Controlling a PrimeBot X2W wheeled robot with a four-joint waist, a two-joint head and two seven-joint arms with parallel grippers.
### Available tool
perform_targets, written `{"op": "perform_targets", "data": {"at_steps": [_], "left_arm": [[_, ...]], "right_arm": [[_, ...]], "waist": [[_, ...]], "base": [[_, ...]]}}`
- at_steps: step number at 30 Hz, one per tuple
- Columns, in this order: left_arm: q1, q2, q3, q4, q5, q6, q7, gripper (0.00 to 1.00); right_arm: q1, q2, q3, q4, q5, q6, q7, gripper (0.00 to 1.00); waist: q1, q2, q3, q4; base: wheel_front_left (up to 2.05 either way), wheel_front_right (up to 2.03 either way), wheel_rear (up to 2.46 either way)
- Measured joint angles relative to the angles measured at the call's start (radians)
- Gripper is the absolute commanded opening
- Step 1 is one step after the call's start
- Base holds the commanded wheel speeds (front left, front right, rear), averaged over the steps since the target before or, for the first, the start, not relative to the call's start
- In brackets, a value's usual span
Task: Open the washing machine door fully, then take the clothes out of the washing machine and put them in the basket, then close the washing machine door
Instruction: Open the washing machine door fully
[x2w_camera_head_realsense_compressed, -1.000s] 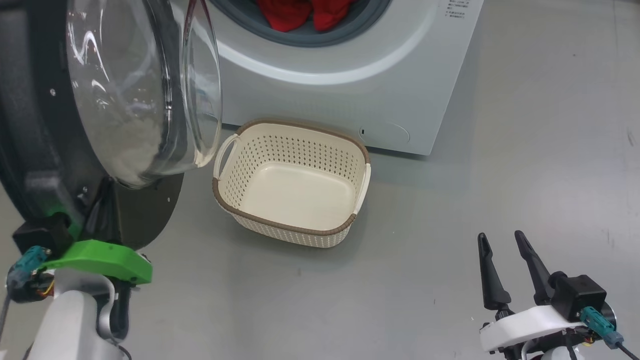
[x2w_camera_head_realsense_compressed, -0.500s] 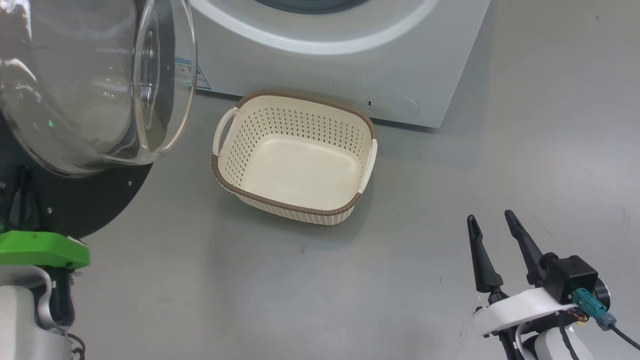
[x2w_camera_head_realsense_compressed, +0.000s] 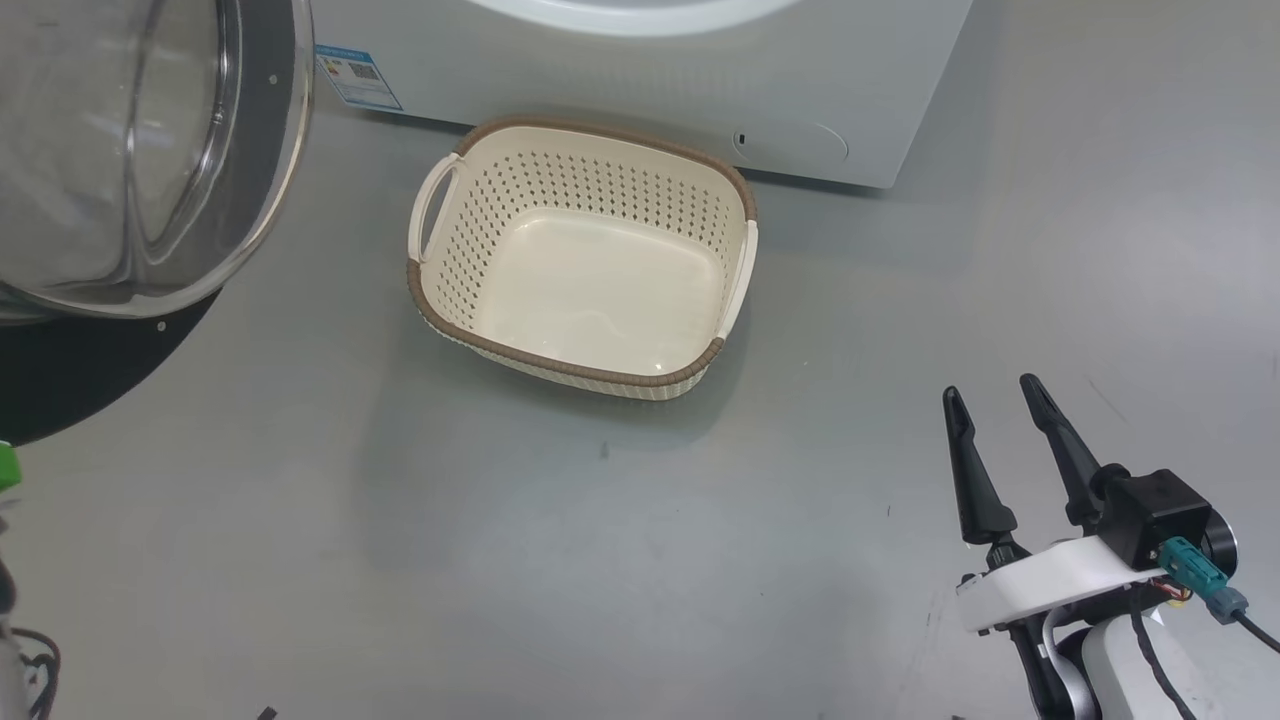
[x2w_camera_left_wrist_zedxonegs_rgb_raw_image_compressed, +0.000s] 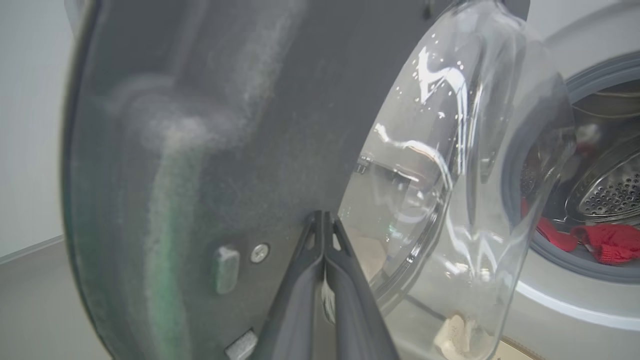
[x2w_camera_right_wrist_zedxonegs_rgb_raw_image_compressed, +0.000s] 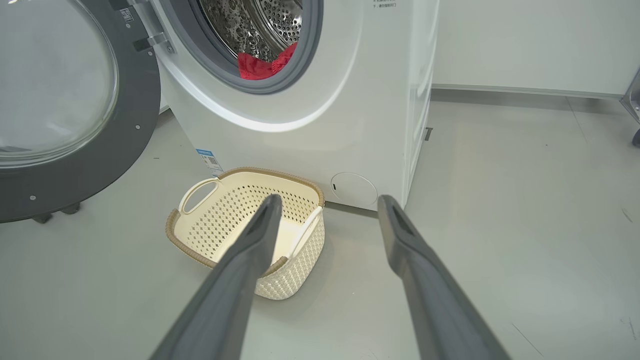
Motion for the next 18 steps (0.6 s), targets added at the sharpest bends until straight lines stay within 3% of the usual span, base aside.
{"op": "perform_targets", "data": {"at_steps": [18], "left_arm": [[-0.081,0.097,0.069,0.094,-0.053,-0.007,0.001,0.0]], "right_arm": [[-0.05,-0.03,-0.005,-0.029,-0.008,0.0,0.021,1.0]], "waist": [[0.0,0.0,0.114,-0.009]], "base": [[0.0,0.0,0.0]]}}
